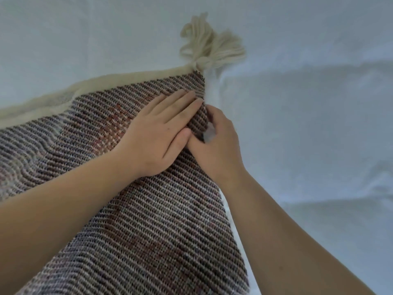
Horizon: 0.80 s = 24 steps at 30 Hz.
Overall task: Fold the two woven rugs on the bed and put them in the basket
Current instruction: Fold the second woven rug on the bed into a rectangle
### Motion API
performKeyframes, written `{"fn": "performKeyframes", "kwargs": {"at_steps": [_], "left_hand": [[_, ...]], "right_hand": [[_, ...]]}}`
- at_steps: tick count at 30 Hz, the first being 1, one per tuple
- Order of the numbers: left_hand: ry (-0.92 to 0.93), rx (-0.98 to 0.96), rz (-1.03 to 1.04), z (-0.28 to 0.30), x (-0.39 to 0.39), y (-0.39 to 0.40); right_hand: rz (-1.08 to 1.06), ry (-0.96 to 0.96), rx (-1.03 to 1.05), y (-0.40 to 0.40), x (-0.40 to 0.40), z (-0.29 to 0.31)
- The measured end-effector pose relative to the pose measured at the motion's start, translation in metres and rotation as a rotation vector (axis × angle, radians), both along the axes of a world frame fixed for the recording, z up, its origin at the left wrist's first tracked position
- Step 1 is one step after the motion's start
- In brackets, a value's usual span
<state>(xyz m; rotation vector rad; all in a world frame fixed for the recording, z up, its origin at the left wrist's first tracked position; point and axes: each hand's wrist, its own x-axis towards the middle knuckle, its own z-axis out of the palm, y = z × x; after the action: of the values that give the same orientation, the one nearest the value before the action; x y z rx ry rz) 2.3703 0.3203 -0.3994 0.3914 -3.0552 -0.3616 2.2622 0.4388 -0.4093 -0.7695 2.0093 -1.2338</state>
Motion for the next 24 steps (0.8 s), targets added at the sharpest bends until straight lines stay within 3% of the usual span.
{"fn": "performKeyframes", "kwargs": {"at_steps": [3, 8, 17, 21, 22, 24], "left_hand": [[-0.062, -0.077, -0.061, -0.003, 0.012, 0.013], [-0.161, -0.191, -0.129, -0.02, 0.024, 0.025], [-0.083, -0.071, -0.186, -0.022, 0.022, 0.052], [-0.174, -0.033, -0.221, -0.033, 0.031, 0.073], [-0.195, -0.036, -0.217, -0.036, 0.031, 0.075], [-0.205, -0.028, -0.204, -0.04, 0.029, 0.076]], "right_hand": [[0.159, 0.209, 0.235, 0.001, 0.003, -0.01], [0.107, -0.042, 0.25, 0.019, 0.01, -0.01], [-0.317, -0.257, 0.094, 0.076, 0.036, -0.001], [-0.362, -0.461, 0.211, 0.121, 0.064, 0.001], [-0.335, -0.467, 0.245, 0.131, 0.074, 0.001], [-0.259, -0.282, 0.299, 0.148, 0.09, 0.001]]}}
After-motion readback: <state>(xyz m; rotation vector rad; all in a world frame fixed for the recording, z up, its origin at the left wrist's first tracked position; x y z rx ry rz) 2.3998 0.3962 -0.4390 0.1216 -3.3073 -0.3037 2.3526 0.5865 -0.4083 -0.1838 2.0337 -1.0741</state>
